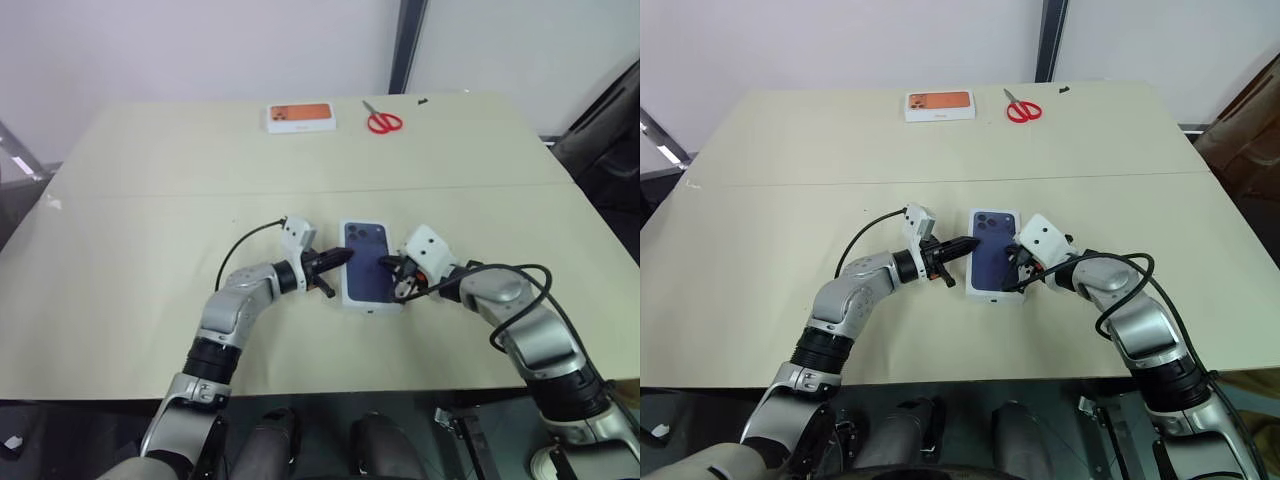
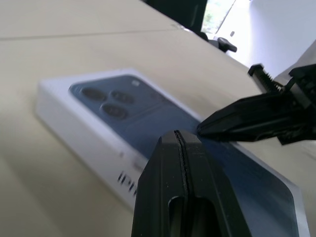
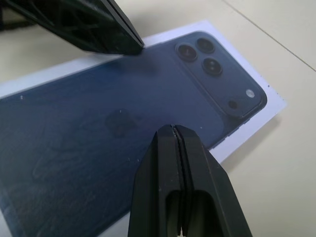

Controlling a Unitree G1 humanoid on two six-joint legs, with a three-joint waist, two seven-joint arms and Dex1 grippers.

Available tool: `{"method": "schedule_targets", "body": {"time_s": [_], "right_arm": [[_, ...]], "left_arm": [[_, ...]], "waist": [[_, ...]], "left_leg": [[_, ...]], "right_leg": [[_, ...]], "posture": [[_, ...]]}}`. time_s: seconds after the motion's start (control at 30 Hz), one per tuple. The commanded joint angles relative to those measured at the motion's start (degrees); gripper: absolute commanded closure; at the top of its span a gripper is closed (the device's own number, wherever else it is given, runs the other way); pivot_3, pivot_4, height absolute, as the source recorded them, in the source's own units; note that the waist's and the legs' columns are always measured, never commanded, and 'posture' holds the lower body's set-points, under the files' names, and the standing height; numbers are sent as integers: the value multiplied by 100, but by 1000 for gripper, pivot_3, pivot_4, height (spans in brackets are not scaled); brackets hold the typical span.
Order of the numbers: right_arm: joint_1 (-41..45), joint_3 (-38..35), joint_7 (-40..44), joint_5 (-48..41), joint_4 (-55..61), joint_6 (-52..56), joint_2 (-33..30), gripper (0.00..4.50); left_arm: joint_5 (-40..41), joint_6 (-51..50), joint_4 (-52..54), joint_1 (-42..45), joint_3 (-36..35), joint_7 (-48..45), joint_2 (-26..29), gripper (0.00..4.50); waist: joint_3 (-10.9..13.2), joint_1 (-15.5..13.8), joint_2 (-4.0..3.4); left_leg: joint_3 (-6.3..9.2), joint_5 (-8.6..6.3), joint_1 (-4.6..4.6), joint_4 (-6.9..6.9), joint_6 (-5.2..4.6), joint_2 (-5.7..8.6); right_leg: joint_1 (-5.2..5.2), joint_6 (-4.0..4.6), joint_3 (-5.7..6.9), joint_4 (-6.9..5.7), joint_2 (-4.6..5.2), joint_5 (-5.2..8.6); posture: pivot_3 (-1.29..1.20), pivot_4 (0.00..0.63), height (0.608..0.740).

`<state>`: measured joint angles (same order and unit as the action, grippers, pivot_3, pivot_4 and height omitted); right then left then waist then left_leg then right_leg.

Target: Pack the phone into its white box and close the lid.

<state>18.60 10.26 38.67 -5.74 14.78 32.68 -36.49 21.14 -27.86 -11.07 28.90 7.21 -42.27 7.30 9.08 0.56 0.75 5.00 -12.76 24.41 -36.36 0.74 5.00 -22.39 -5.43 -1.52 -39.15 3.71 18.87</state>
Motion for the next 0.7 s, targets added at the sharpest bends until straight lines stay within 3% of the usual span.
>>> {"method": "schedule_targets", "body": {"time_s": [0.03, 0.43, 0.47, 0.53, 0.6, 0.7], "right_arm": [[-137, 340, 41, 354, -21, -66, -124, 4472], [235, -346, -42, -129, -284, 349, 378, 4472], [273, -451, -27, -233, -292, 422, 414, 4492], [328, -752, 42, -547, -270, 617, 456, 3952], [324, -1030, 106, -783, -212, 613, 421, 3191], [320, -1486, 158, -1117, -145, 661, 345, 1550]], "left_arm": [[-291, 186, 33, -84, 302, -74, 70, 4500], [-148, 278, 40, -82, 160, -419, 269, 4500], [-142, 281, 69, -66, 127, -434, 312, 4256], [-13, 245, 228, -31, -67, -537, 495, 3671], [68, 296, 374, 9, -297, -597, 756, 2696], [222, 247, 673, -40, -651, -784, 1325, 1052]], "waist": [[-4, -3, 5], [-18, 4, 20], [-18, 1, 20], [-17, 1, 21], [-15, 8, 20], [-15, 31, 18]], "left_leg": [[0, 0, -1, -2, 0, 0], [2, -1, -12, 1, -1, -1], [3, -1, -12, 1, -1, -1], [3, -1, -8, 0, -1, 0], [3, -1, -5, 1, -1, 0], [3, -2, -3, 9, -2, -2]], "right_leg": [[3, 0, 0, 1, 0, 0], [12, 0, 0, 1, -1, 0], [12, 0, 1, 1, -1, 0], [9, 0, 1, 1, 1, 0], [4, 0, 0, 1, 1, 0], [-5, 1, -1, 0, -1, 0]], "posture": [[0, 150, 734], [0, 150, 734], [0, 150, 734], [0, 150, 734], [0, 150, 734], [0, 150, 734]]}}
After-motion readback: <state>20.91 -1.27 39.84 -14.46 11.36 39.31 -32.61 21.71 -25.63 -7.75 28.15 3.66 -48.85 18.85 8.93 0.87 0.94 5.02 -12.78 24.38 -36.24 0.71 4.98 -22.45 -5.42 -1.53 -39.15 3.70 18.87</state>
